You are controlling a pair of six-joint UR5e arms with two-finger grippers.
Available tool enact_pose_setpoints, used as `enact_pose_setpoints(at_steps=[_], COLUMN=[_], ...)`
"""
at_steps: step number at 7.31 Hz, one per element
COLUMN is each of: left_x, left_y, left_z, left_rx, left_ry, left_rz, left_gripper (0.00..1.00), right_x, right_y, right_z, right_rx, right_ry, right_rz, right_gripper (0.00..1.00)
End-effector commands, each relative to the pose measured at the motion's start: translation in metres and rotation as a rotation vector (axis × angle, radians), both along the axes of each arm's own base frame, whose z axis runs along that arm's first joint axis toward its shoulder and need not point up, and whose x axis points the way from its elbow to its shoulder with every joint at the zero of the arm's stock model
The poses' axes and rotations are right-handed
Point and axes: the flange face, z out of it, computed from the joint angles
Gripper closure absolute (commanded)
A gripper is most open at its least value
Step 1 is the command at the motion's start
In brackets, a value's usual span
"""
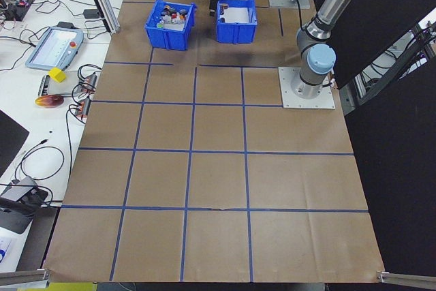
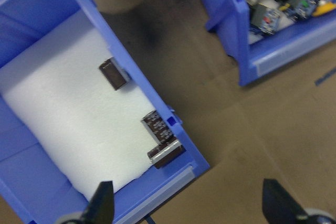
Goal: Place button box in front
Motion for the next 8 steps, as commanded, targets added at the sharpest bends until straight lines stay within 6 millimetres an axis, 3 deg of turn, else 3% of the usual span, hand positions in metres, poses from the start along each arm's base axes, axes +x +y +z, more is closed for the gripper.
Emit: enact_pose_setpoints(at_steps=[1,2,4,6,8], left_x=[0.0,0.0,0.0,0.0,0.0], left_y=[-0.001,-0.001,0.0,0.0,-0.001], left_z=[0.001,0.001,0.001,0.002,0.004], left_rx=[-0.009,-0.01,-0.012,-0.013,-0.016], left_ry=[0.0,-0.001,-0.002,-0.001,-0.001], left_rz=[0.001,-0.001,0.0,-0.001,0.002], left_gripper=[0.01,0.01,0.01,0.01,0.01], right_x=[-0.061,-0.074,-0.078,-0.083,-0.087], right_y=[-0.026,-0.029,-0.033,-0.051,-0.054], right_z=[0.021,0.033,0.043,0.027,0.028], right_rx=[0.026,0.077,0.162,0.197,0.19], right_ry=[-0.039,-0.046,-0.035,-0.021,-0.014], right_rz=[-0.443,-0.612,-0.841,-0.911,-0.916], right_gripper=[0.0,0.0,0.0,0.0,0.0])
